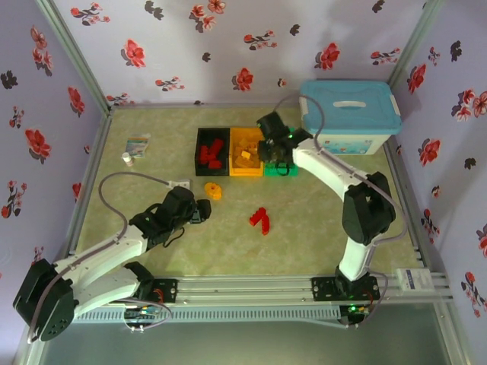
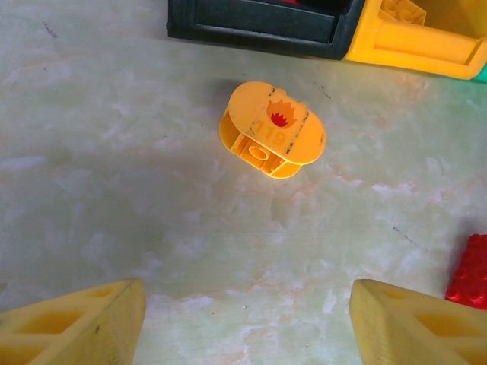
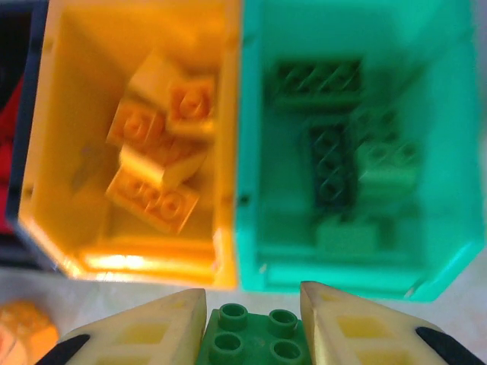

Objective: Sort the legos into containers by color

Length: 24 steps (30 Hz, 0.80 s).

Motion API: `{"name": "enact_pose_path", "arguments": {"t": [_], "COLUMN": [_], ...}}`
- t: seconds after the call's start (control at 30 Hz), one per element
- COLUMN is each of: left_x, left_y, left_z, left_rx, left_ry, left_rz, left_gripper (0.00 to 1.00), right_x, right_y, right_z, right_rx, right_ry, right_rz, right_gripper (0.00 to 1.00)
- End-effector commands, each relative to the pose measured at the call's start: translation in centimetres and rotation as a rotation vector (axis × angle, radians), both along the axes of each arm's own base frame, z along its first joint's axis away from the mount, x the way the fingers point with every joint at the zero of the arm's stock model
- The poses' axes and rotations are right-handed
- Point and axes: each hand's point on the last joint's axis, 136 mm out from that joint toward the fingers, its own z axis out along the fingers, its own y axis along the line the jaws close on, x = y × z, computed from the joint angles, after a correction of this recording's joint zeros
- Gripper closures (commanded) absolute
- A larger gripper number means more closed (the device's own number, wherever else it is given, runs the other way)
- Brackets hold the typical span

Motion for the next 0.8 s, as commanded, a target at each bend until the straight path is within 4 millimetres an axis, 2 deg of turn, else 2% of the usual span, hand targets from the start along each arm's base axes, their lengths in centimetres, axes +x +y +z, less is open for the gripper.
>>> {"name": "enact_pose_path", "arguments": {"t": [0.0, 0.1, 0.13, 0.2, 0.23, 0.3, 0.47, 0.77], "left_x": [0.8, 1.0, 1.1, 1.2, 1.3, 1.4, 2.0, 5.1], "left_y": [-0.4, -0.8, -0.9, -1.1, -1.2, -1.4, -2.0, -4.4], "left_z": [0.8, 0.9, 0.9, 1.0, 1.2, 1.2, 1.0, -0.7], "left_rx": [-0.022, -0.034, -0.037, -0.041, -0.045, -0.044, -0.029, 0.022], "left_ry": [-0.020, -0.014, -0.013, -0.012, -0.012, -0.009, 0.000, 0.055], "left_rz": [0.012, 0.010, 0.011, 0.010, 0.009, 0.004, -0.005, -0.037], "left_gripper": [0.25, 0.23, 0.23, 0.22, 0.21, 0.20, 0.14, 0.12], "right_x": [2.0, 4.5, 5.3, 6.2, 6.4, 6.3, 4.5, -0.9], "right_y": [-2.1, -2.1, -2.0, -1.5, -1.2, -1.1, -1.9, -3.8], "right_z": [0.1, 0.1, -0.1, 0.0, 0.3, 1.1, 3.2, 4.0], "right_rx": [-0.048, -0.060, -0.057, -0.046, -0.039, -0.025, 0.020, 0.090], "right_ry": [0.018, 0.024, 0.026, 0.021, 0.017, -0.001, -0.061, -0.102], "right_rz": [-0.007, -0.006, -0.003, 0.017, 0.030, 0.035, 0.020, 0.001], "right_gripper": [0.66, 0.65, 0.62, 0.35, 0.28, 0.26, 0.26, 0.25]}}
